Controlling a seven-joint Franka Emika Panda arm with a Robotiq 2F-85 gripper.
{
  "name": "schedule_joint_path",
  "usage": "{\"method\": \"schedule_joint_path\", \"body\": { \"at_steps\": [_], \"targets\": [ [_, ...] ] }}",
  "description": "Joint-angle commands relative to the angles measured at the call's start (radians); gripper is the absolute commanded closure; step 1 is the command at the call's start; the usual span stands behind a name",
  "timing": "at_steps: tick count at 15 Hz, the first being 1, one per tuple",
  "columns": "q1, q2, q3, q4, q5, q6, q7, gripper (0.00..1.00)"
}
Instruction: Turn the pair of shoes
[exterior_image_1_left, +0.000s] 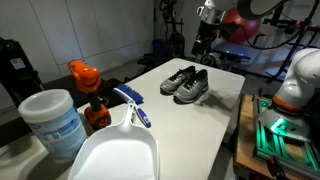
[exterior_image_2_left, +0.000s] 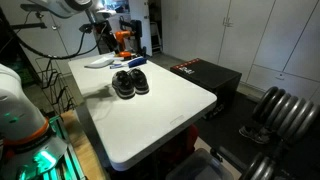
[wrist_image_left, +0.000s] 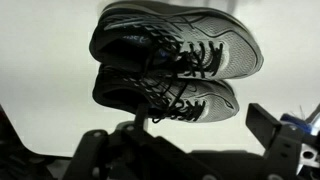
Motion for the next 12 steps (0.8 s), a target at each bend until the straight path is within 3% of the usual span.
{"method": "schedule_joint_path", "body": {
  "at_steps": [1, 6, 12],
  "targets": [
    [0.026, 0.003, -0.024, 0.002, -0.012, -0.003, 0.009, 0.0],
    [0.028, 0.009, -0.034, 0.013, 0.031, -0.013, 0.038, 0.0],
    [0.045, 0.024, -0.092, 0.074, 0.253, -0.105, 0.13, 0.0]
  ]
}}
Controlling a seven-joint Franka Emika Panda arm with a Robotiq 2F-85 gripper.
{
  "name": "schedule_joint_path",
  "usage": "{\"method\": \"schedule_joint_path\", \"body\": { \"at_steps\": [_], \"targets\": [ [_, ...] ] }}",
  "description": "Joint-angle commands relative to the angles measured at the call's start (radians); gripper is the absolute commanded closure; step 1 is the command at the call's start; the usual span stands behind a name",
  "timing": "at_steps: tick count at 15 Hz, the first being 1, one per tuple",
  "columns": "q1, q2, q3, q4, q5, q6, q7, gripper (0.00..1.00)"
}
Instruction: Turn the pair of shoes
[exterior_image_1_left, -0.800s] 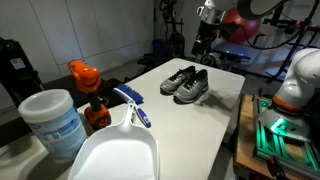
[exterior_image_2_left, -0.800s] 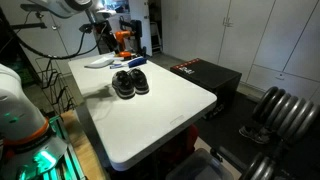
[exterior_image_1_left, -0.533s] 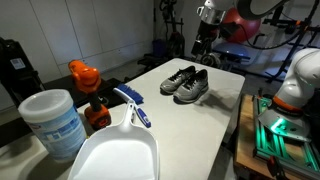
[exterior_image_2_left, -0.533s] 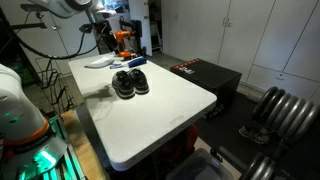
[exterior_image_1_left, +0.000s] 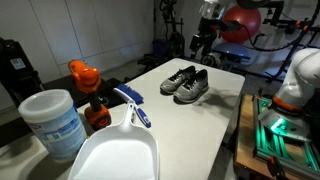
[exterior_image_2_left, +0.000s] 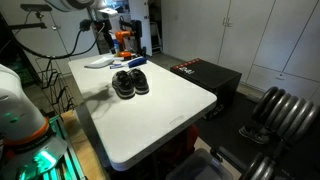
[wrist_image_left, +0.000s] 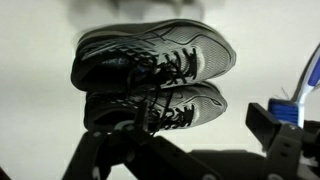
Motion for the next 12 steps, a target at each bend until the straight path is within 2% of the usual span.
{"method": "schedule_joint_path", "body": {
  "at_steps": [1, 5, 11, 12],
  "targets": [
    [0.02, 0.029, -0.042, 0.059, 0.118, -0.079, 0.066, 0.0],
    [-0.007, 0.061, -0.046, 0.1, 0.14, -0.131, 0.224, 0.0],
    [-0.017, 0.107, -0.055, 0.161, 0.118, -0.299, 0.486, 0.0],
    [0.003, 0.076, -0.062, 0.128, 0.116, -0.245, 0.418, 0.0]
  ]
}}
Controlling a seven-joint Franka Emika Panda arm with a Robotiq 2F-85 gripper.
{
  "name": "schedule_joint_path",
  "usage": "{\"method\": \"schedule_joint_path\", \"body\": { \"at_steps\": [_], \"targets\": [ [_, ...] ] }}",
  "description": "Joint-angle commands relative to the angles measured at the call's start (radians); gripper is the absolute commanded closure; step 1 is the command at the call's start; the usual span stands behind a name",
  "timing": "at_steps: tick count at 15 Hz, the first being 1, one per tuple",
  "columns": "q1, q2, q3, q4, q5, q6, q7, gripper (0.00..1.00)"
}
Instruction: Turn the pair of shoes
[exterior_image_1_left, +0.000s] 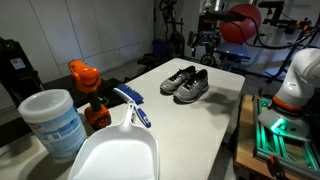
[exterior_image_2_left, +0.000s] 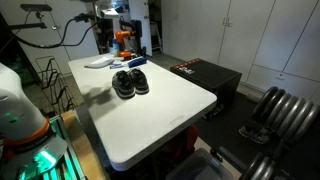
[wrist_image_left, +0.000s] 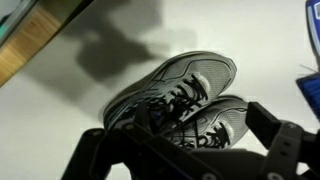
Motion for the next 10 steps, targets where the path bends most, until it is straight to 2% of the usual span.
{"method": "schedule_joint_path", "body": {
  "at_steps": [1, 5, 10],
  "targets": [
    [0.014, 0.007, -0.016, 0.006, -0.005, -0.015, 0.03, 0.0],
    [0.009, 0.029, -0.026, 0.025, 0.012, -0.055, 0.069, 0.0],
    [-0.019, 0.099, -0.039, 0.056, 0.008, -0.119, 0.306, 0.0]
  ]
}}
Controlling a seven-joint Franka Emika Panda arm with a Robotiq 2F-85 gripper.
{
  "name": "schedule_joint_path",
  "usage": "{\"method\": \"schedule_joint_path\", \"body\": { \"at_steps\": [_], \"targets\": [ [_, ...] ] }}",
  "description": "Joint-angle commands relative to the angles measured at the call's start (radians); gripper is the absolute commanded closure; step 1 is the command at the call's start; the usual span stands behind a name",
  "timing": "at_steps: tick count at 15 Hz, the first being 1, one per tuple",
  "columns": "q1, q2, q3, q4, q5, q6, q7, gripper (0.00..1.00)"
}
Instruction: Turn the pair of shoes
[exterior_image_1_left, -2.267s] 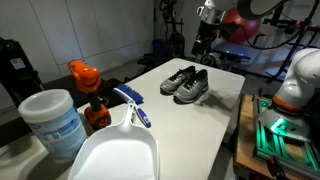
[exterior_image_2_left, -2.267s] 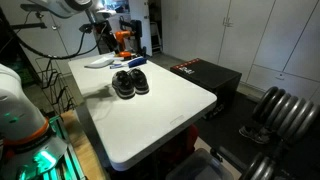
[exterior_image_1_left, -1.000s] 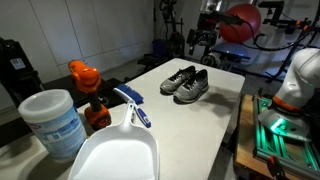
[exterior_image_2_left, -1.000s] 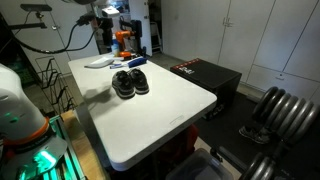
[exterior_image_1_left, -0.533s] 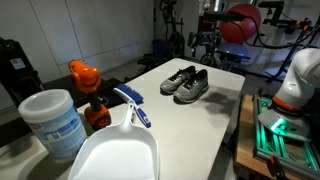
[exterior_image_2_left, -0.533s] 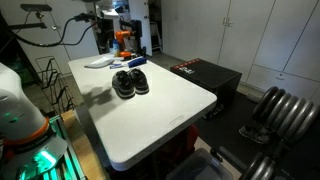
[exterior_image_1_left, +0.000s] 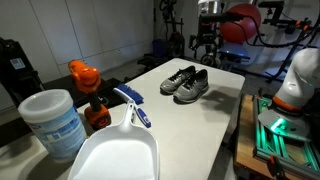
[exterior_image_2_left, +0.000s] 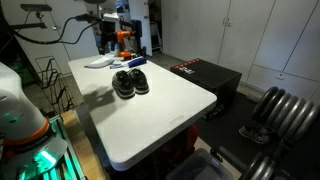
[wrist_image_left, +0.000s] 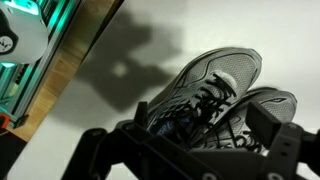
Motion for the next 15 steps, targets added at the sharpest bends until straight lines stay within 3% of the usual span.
{"method": "schedule_joint_path", "body": {
  "at_steps": [1, 7, 15],
  "targets": [
    [-0.009, 0.069, -0.013, 0.033, -0.009, -0.031, 0.165, 0.0],
    [-0.01, 0.157, -0.035, 0.035, -0.018, -0.027, 0.454, 0.0],
    [0.002, 0.183, -0.052, -0.009, -0.235, 0.145, 0.536, 0.0]
  ]
}}
